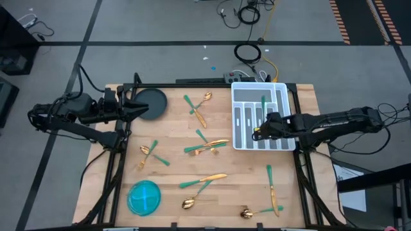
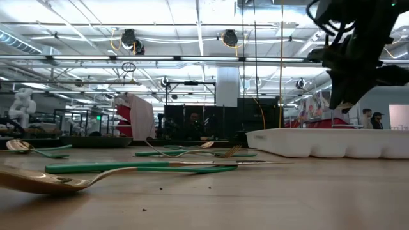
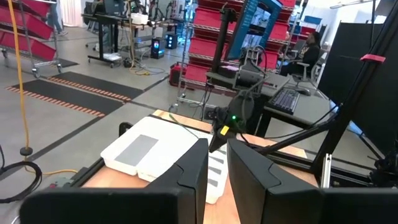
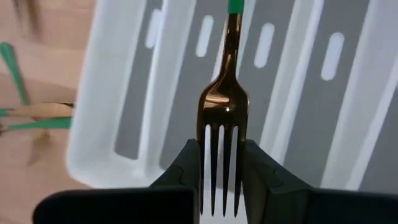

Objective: Sort silverware
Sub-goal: Put the bottom right green fork into the middle right slot of the white silverware tray

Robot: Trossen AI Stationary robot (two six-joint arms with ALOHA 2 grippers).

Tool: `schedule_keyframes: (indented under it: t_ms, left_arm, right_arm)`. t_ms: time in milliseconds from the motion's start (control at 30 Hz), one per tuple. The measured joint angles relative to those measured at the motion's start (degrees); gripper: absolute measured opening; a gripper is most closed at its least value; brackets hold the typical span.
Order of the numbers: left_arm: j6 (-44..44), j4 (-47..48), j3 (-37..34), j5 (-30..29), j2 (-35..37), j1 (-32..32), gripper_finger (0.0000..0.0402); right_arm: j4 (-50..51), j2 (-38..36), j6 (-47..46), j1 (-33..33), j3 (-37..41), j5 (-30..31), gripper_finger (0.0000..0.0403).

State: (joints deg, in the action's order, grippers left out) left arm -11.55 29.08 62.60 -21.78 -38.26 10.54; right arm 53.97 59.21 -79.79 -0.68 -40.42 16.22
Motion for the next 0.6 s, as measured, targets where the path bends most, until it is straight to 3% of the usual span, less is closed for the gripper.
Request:
schedule_keyframes:
  t_ms: [233, 600]
  left_arm:
    - [0.3, 0.3, 0.0, 0.0, 0.0, 0.0, 0.0067]
    - [0.0, 0.2, 0.0, 0.0, 0.0, 0.0, 0.0067]
  right_arm:
    - [-3.7, 4.1, 7.4, 4.5, 0.0, -2.8, 0.0038]
    - [-6.3, 4.4, 9.6, 5.3, 3.3, -5.0, 0.004]
